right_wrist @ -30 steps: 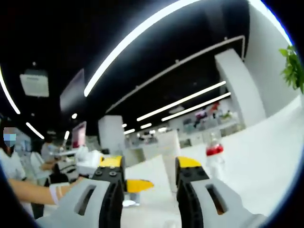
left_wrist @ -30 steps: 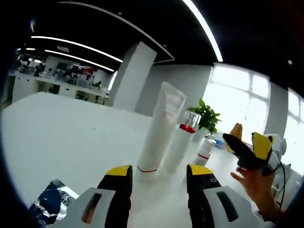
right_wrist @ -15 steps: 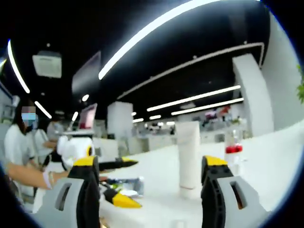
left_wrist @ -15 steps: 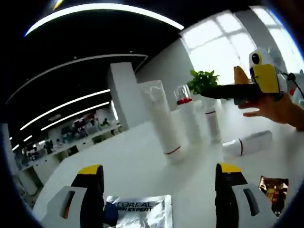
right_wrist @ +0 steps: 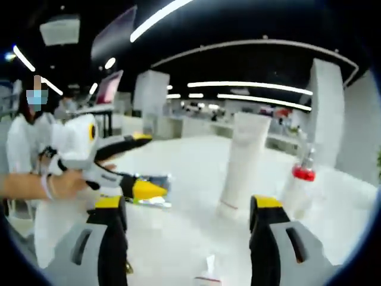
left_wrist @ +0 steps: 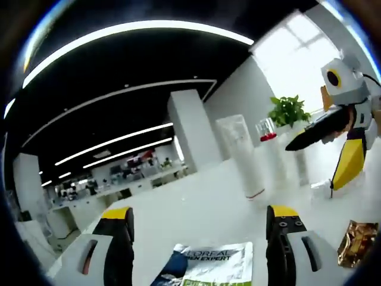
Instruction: Arrange the skincare products in the storage area until every visible bottle or jar stands upright without overlapping.
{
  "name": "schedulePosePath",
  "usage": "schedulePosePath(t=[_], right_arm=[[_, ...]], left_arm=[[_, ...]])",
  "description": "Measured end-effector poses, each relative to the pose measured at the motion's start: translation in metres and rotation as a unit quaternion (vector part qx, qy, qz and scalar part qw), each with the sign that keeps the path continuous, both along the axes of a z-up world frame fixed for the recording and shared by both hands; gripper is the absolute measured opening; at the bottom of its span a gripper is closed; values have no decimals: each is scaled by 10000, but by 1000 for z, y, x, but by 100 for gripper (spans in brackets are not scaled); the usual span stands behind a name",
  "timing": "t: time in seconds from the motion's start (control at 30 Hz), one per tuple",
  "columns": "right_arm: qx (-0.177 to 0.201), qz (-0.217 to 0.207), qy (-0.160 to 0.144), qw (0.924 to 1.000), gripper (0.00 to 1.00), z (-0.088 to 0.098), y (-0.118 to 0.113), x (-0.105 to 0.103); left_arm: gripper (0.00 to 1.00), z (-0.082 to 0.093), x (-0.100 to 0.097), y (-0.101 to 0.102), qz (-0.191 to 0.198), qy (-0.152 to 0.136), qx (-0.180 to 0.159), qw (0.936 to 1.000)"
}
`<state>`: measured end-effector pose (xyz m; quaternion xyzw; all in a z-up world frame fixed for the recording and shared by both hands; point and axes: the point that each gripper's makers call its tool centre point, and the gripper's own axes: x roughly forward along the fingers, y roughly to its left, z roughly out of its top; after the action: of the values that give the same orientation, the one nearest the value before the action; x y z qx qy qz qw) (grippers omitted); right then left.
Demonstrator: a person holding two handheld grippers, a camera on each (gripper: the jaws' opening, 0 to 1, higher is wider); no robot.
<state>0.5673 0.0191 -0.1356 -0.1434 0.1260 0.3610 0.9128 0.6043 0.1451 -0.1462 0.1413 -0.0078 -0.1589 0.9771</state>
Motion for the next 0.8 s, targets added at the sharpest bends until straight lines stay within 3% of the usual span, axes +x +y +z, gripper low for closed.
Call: schedulePosePath(t=[0.1, 0.2, 0.27, 0.37, 0.43, 0.5, 0.57, 0.63, 0.67, 0.73, 0.77, 0.8], right_arm=[[-658, -183, 441, 9967, 78, -17, -8, 1], [-1292, -482, 430, 9895, 64, -24, -19, 5], [-1556, -596, 531, 9846, 62, -29, -25, 7], [-1930, -915, 1140, 9702, 65, -47, -37, 7], [-2033, -1144, 1592, 9593, 59, -57, -43, 4], [-2100, -1249, 1851, 9519, 56, -65, -48, 4], [-2038, -1287, 1933, 9511, 55, -72, -48, 6], [-1982, -1379, 2233, 9444, 50, -83, -49, 2], [-1663, -1377, 2211, 9511, 47, -79, -45, 5], [-1817, -1455, 2310, 9447, 39, -82, -49, 6], [-1723, -1459, 2292, 9468, 36, -80, -46, 7], [-1829, -1505, 2313, 9436, 27, -82, -48, 7]], left_arm=[[94, 1, -2, -6, -61, -119, 257, 9996], [94, 4, -4, -11, -158, -163, 245, 9994], [94, 4, -5, -14, -236, -113, 149, 9995], [93, 2, -5, -13, -241, -46, 103, 9996], [92, 3, -6, -11, -229, -28, 58, 9997], [92, 3, -7, -11, -259, 19, -53, 9996], [92, 3, -8, -11, -280, 59, -152, 9995], [92, 2, -8, -11, -275, 72, -185, 9994], [91, 2, -8, -10, -263, 78, -193, 9994], [90, 1, -8, -10, -269, 113, -261, 9992], [90, 1, -8, -10, -278, 133, -319, 9990], [90, 1, -9, -10, -288, 151, -368, 9988]])
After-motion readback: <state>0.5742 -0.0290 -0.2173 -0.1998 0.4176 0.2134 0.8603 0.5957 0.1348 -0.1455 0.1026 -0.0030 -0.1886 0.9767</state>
